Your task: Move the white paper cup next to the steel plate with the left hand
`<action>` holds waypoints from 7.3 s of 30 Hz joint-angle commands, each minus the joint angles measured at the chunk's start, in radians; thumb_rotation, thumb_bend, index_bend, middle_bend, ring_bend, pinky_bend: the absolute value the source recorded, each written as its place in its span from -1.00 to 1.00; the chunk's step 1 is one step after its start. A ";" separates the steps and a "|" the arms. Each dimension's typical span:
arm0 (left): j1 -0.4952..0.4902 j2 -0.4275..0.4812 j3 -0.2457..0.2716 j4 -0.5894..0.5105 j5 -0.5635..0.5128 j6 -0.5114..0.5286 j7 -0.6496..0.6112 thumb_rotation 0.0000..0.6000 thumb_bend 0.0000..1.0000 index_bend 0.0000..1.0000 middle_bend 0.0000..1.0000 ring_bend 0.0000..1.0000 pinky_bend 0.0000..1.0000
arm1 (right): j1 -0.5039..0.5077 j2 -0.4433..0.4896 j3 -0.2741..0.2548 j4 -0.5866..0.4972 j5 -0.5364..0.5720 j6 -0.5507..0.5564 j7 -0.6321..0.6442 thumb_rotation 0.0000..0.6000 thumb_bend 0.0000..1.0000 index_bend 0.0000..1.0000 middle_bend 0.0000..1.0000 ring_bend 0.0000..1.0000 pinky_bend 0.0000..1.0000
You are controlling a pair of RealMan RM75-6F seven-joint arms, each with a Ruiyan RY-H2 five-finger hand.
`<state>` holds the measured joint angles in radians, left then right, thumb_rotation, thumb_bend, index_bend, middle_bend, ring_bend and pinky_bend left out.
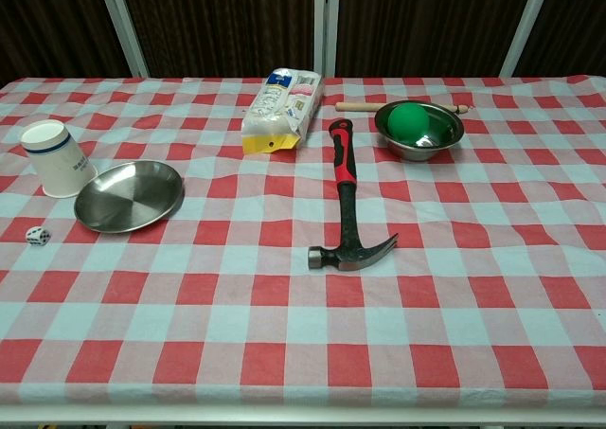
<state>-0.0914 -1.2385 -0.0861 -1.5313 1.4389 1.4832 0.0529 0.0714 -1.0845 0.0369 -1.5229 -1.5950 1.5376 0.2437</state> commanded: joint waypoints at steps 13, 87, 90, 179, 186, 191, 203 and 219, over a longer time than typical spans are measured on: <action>-0.270 -0.072 -0.030 0.077 -0.051 -0.422 -0.113 1.00 -0.60 -0.19 0.22 0.18 0.46 | 0.007 0.013 0.016 0.013 -0.001 0.013 0.019 1.00 -0.76 -0.82 -0.63 -0.91 -0.74; -0.317 -0.192 -0.084 0.118 -0.167 -0.335 -0.176 1.00 -0.38 -0.22 0.39 0.43 0.74 | -0.003 0.024 0.009 0.012 -0.004 0.028 0.026 1.00 -0.76 -0.78 -0.54 -0.78 -0.57; -0.281 -0.185 -0.119 0.140 -0.201 -0.281 -0.250 1.00 -0.43 -0.08 0.32 0.31 0.63 | -0.007 0.024 0.009 0.014 -0.005 0.036 0.028 1.00 -0.76 -0.78 -0.54 -0.78 -0.57; -0.514 -0.383 -0.113 0.342 -0.101 -0.589 -0.621 1.00 -0.45 -0.02 -0.18 -0.48 -0.47 | -0.004 0.014 0.008 0.034 0.017 -0.001 0.035 1.00 -0.75 -0.76 -0.54 -0.78 -0.57; -0.525 -0.440 -0.096 0.400 -0.120 -0.605 -0.574 1.00 -0.45 -0.02 -0.18 -0.48 -0.47 | -0.003 0.012 0.009 0.036 0.019 -0.004 0.036 1.00 -0.76 -0.76 -0.54 -0.78 -0.57; -0.513 -0.461 -0.103 0.449 -0.148 -0.583 -0.542 1.00 -0.44 -0.02 -0.18 -0.48 -0.47 | -0.002 0.011 0.008 0.037 0.016 -0.004 0.039 1.00 -0.76 -0.76 -0.54 -0.78 -0.57; -0.485 -0.440 -0.088 0.381 -0.124 -0.547 -0.566 1.00 -0.44 -0.02 -0.18 -0.48 -0.47 | -0.007 0.007 0.003 0.043 0.011 0.003 0.045 1.00 -0.75 -0.76 -0.54 -0.78 -0.57; -0.482 -0.447 -0.131 0.460 -0.210 -0.586 -0.560 1.00 -0.44 -0.02 -0.18 -0.48 -0.48 | -0.005 0.010 0.002 0.034 0.006 0.001 0.039 1.00 -0.76 -0.76 -0.54 -0.78 -0.57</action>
<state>-0.5790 -1.6900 -0.2234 -1.0582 1.2190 0.8937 -0.5010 0.0669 -1.0746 0.0386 -1.4890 -1.5891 1.5382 0.2823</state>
